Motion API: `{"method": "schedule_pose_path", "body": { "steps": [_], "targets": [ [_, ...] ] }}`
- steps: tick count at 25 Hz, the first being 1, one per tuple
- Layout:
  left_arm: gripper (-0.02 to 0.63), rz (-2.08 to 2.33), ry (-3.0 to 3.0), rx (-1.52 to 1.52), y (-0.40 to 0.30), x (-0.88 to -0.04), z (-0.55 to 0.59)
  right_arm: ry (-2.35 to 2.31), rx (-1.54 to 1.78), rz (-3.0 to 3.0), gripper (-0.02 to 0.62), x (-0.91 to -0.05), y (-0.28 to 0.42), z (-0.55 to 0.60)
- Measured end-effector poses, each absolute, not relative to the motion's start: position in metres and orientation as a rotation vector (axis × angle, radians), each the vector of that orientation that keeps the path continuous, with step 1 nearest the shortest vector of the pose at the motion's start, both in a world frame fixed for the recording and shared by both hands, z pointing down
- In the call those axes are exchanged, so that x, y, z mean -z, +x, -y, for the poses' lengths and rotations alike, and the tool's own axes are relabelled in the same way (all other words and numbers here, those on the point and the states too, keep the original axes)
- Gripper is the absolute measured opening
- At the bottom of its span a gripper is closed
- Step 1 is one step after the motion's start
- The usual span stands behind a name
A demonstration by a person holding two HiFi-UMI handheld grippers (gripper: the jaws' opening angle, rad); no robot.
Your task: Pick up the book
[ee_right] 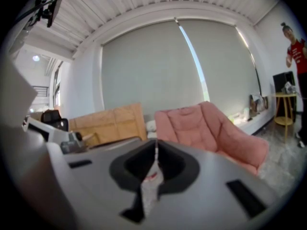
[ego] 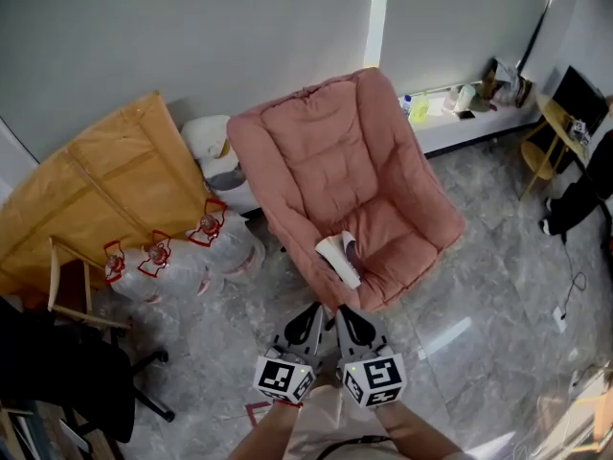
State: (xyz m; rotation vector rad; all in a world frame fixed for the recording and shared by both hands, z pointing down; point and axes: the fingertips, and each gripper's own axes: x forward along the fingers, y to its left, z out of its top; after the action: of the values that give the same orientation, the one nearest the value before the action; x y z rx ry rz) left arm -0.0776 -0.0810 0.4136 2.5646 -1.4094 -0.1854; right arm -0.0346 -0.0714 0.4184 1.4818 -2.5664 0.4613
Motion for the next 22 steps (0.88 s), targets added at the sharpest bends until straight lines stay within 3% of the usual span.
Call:
{"method": "schedule_pose_path", "body": {
  "steps": [16, 22],
  "targets": [
    [0.015, 1.465, 2.459, 0.088, -0.059, -0.522, 0.135, 1.469, -0.498, 2.423, 0.017, -0.527, -0.004, 0.138],
    [0.015, 1.473, 2.413, 0.062, -0.052, -0.555, 0.147, 1.411, -0.517, 2.366, 0.094, -0.566, -0.003, 0.154]
  ]
}}
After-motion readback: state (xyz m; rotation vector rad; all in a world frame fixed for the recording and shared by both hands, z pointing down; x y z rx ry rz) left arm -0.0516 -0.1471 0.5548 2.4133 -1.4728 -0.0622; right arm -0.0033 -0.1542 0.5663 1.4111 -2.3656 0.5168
